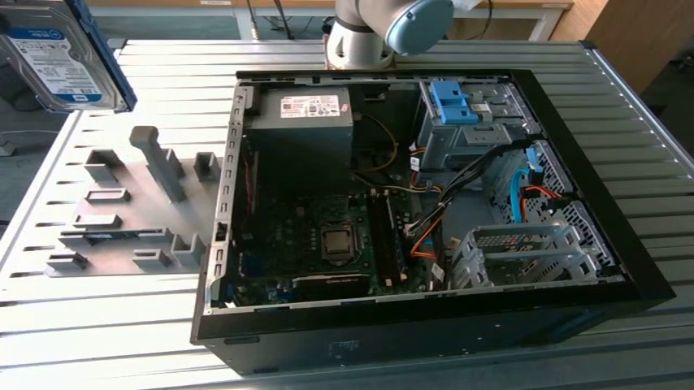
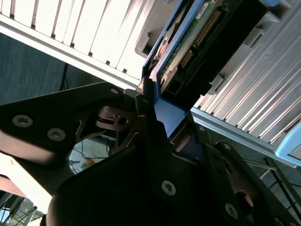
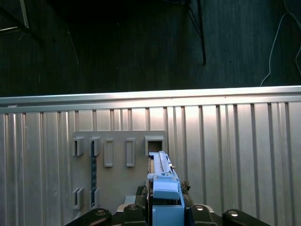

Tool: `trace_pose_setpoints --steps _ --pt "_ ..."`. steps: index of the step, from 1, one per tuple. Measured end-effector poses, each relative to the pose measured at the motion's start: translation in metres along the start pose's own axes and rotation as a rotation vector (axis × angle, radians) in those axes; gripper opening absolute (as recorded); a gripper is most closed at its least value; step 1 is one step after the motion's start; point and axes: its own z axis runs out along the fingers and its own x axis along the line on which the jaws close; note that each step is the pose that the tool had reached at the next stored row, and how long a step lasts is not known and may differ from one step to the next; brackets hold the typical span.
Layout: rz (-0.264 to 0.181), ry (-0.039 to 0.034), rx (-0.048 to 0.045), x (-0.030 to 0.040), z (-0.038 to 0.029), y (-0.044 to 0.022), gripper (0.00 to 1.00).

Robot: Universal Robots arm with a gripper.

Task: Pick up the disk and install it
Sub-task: 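Pick up the disk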

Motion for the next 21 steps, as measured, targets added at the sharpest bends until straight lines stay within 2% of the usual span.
trace_pose_setpoints --steps 21 --pt "0.0 0.0 0.0 -0.0002 -0.0094 0.0001 0.36"
